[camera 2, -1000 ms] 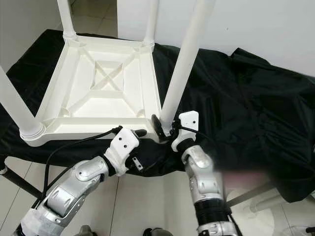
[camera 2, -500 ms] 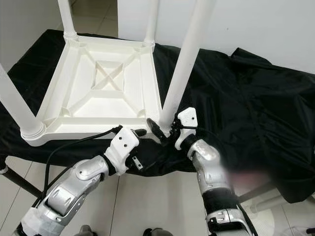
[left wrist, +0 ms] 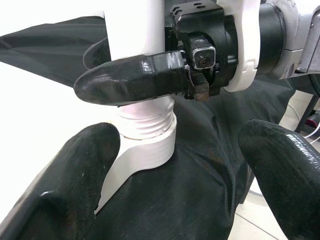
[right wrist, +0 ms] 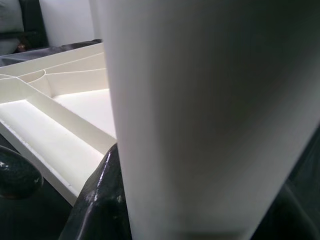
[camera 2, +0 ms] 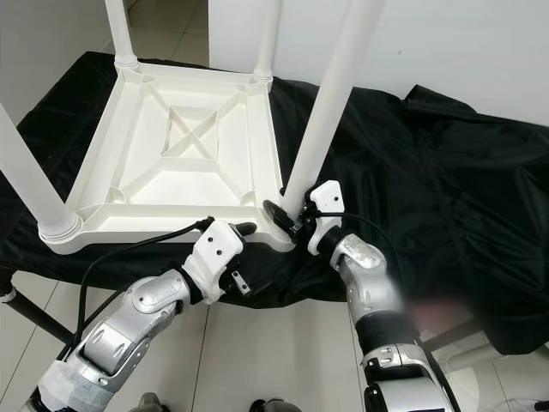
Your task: Building children table
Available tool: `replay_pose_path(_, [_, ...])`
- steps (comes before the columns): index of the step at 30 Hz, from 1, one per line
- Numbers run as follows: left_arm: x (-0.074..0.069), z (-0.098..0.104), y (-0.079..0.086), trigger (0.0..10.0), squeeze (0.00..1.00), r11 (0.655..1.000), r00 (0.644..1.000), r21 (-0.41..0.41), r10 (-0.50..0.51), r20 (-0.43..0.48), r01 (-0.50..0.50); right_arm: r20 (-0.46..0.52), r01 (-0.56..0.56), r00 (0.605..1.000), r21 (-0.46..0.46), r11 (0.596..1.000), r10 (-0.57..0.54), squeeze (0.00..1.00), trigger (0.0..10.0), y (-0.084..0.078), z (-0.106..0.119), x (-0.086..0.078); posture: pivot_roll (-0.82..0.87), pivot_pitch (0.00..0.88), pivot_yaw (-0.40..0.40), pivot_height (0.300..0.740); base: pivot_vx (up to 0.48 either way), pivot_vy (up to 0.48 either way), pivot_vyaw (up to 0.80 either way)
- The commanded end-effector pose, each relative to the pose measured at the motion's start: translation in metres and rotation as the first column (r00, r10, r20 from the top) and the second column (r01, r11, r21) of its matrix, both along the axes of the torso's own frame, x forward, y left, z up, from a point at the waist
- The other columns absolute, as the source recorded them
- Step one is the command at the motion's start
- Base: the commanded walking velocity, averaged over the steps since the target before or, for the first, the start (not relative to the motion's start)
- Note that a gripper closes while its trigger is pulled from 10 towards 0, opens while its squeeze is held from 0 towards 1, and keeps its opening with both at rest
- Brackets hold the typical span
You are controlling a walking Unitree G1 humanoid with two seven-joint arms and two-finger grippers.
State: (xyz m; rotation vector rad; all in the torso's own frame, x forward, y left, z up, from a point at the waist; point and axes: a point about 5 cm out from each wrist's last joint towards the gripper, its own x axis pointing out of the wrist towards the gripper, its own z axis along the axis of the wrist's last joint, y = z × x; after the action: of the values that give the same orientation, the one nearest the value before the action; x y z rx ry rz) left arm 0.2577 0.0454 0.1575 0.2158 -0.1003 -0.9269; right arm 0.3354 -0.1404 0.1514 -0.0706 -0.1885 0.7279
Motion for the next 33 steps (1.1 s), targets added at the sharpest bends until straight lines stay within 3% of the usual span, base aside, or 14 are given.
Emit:
replay_pose_path(1, [-0.004, -0.004, -0.004, 10.0, 0.0, 0.997, 0.997, 0.017, -0.071, -0.016, 0.071, -0.066, -0.001, 0.998, -0.002, 1.0, 0.0, 0.0, 0.0, -0.005, -0.016, -0.005, 0.05, 0.075, -0.116, 0.74, 0.0, 0.0, 0.0])
replay_pose_path(2, [-0.005, -0.004, -0.004, 10.0, 0.0, 0.997, 0.997, 0.019, -0.072, -0.017, 0.073, -0.083, 0.029, 0.996, 0.034, 0.999, -0.026, 0.0, 4.8, -0.007, -0.017, -0.006, 0.05, 0.074, -0.116, 0.74, 0.0, 0.0, 0.0])
replay_pose_path(5, [-0.005, -0.004, -0.004, 10.0, 0.0, 0.997, 0.997, 0.019, -0.074, -0.018, 0.074, -0.095, 0.05, 0.994, 0.059, 0.997, -0.044, 0.0, 4.8, -0.008, -0.018, -0.006, 0.05, 0.074, -0.116, 0.74, 0.0, 0.0, 0.0])
replay_pose_path(6, [-0.005, -0.005, -0.004, 10.0, 0.0, 0.997, 0.997, 0.02, -0.074, -0.018, 0.075, -0.102, 0.067, 0.993, 0.078, 0.995, -0.059, 0.0, 10.0, -0.009, -0.018, -0.006, 0.05, 0.073, -0.115, 0.74, 0.0, 0.0, 0.0])
replay_pose_path(11, [-0.006, -0.005, -0.003, 10.0, 0.0, 0.997, 0.997, 0.021, -0.078, -0.018, 0.078, -0.12, 0.176, 0.979, 0.084, 0.981, -0.165, 0.0, 10.0, -0.009, -0.022, -0.006, 0.05, 0.07, -0.113, 0.74, 0.0, 0.0, 0.0])
replay_pose_path(13, [-0.007, -0.006, -0.005, 10.0, 0.0, 0.996, 0.996, 0.022, -0.086, -0.021, 0.086, -0.175, 0.341, 0.931, 0.093, 0.936, -0.321, 0.0, 10.0, -0.006, -0.03, -0.006, 0.04, 0.069, -0.11, 0.74, 0.0, 0.0, 0.0])
replay_pose_path(15, [-0.007, -0.006, -0.005, 10.0, 0.0, 0.996, 0.996, 0.022, -0.086, -0.021, 0.086, -0.175, 0.341, 0.931, 0.093, 0.936, -0.321, 0.0, 10.0, -0.006, -0.03, -0.006, 0.04, 0.069, -0.11, 0.74, 0.0, 0.0, 0.0])
replay_pose_path(17, [-0.007, -0.006, -0.006, 10.0, 0.0, 0.995, 0.995, 0.022, -0.097, -0.023, 0.097, -0.249, 0.502, 0.848, 0.093, 0.86, -0.469, 0.0, 10.0, 0.002, -0.04, -0.012, 0.04, 0.067, -0.108, 0.74, 0.0, 0.0, 0.0])
replay_pose_path(18, [-0.007, -0.006, -0.006, 10.0, 0.0, 0.995, 0.995, 0.022, -0.097, -0.023, 0.097, -0.249, 0.502, 0.848, 0.093, 0.86, -0.469, 0.0, 10.0, 0.002, -0.04, -0.012, 0.04, 0.067, -0.108, 0.74, 0.0, 0.0, 0.0])
replay_pose_path(19, [-0.007, -0.006, -0.007, 10.0, 0.0, 0.995, 0.995, 0.022, -0.099, -0.022, 0.099, -0.27, 0.574, 0.801, 0.096, 0.813, -0.534, 0.0, 10.0, 0.008, -0.043, -0.016, 0.04, 0.066, -0.11, 0.74, 0.0, 0.0, 0.0])
replay_pose_path(20, [-0.007, -0.006, -0.007, 10.0, 0.0, 0.995, 0.995, 0.022, -0.099, -0.022, 0.099, -0.27, 0.574, 0.801, 0.096, 0.813, -0.534, 0.0, 10.0, 0.008, -0.043, -0.016, 0.04, 0.066, -0.11, 0.74, 0.0, 0.0, 0.0])
replay_pose_path(23, [-0.007, -0.006, -0.007, 10.0, 0.0, 0.995, 0.995, 0.021, -0.1, -0.022, 0.1, -0.316, 0.69, 0.709, 0.125, 0.713, -0.631, 0.0, 10.0, 0.021, -0.045, -0.024, 0.04, 0.066, -0.113, 0.74, 0.0, 0.0, 0.0])
replay_pose_path(28, [-0.008, -0.006, -0.008, 10.0, 0.0, 0.995, 0.995, 0.016, -0.101, -0.024, 0.101, -0.302, 0.657, 0.742, 0.151, 0.739, -0.598, 0.0, 10.0, 0.039, -0.04, -0.028, 0.04, 0.067, -0.117, 0.74, 0.0, 0.0, 0.0])
replay_pose_path(33, [-0.008, -0.006, -0.009, 10.0, 0.0, 0.995, 0.995, 0.018, -0.1, -0.023, 0.1, -0.262, 0.659, 0.741, 0.103, 0.746, -0.618, 0.0, 10.0, 0.035, -0.036, -0.028, 0.04, 0.069, -0.12, 0.74, 0.0, 0.0, 0.0])
